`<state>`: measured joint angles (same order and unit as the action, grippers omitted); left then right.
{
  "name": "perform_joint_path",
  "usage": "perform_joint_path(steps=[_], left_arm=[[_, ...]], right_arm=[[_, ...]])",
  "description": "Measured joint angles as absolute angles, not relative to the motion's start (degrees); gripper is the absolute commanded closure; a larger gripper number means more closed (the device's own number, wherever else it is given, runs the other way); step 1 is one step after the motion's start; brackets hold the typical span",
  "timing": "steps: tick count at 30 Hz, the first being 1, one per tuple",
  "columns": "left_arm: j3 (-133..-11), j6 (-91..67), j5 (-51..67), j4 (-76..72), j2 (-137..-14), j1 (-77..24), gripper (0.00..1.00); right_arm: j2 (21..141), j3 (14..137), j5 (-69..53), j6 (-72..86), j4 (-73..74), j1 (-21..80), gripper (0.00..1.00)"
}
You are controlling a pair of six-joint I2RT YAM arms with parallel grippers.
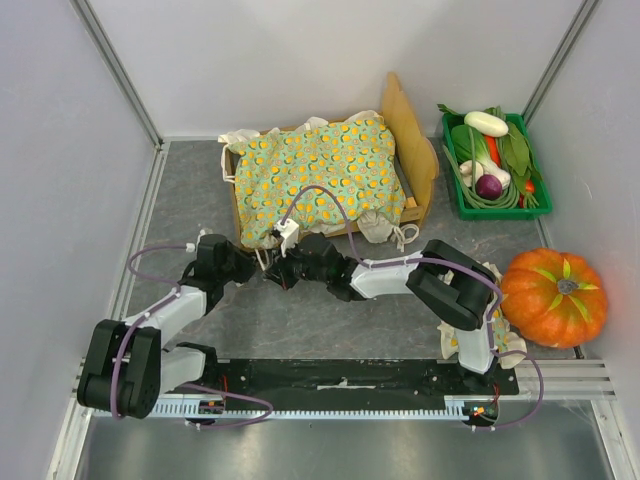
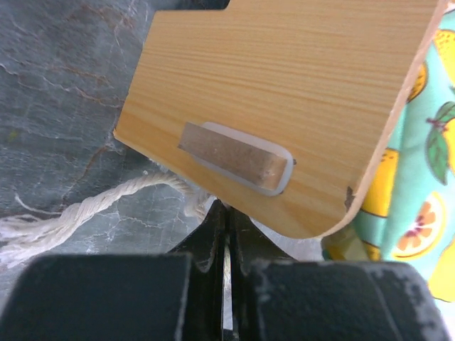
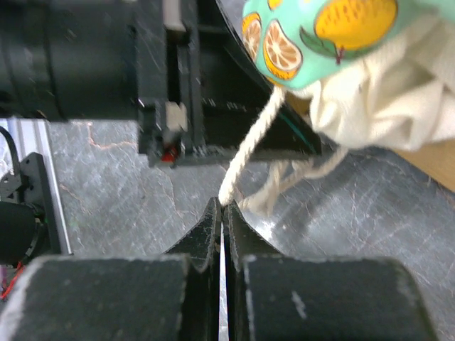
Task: Set up the pet bed
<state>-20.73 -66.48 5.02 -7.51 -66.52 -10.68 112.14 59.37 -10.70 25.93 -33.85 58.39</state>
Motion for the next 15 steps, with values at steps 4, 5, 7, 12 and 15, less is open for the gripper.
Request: perform_joint_path(steps=[4, 5, 7, 12, 15], left_arm=[[-20.7, -65.9, 6.9, -8.2, -68.0, -10.7, 0.98], [-20.7, -65.7, 7.5, -8.4, -68.3, -10.7, 0.98], [-20.7, -65.3, 8.0, -9.4, -68.9, -10.5, 0.98], [-20.7, -63.9, 9.5, -10.1, -69.2, -10.3, 0.98], [-20.7, -63.3, 10.3, -10.5, -69.2, -10.3, 0.98]], right_arm=[[112.2, 62.4, -11.7, 25.9, -32.8, 58.4, 1.0], [112.2, 63.1, -11.8, 25.9, -32.7, 58.4, 1.0], [112.3, 63.9, -12.0, 25.8, -32.0, 58.4, 0.98], [112.5, 64.2, -11.5, 25.8, -30.8, 58.4, 0.89], [112.5, 64.7, -10.4, 25.8, -29.3, 58.4, 0.8]])
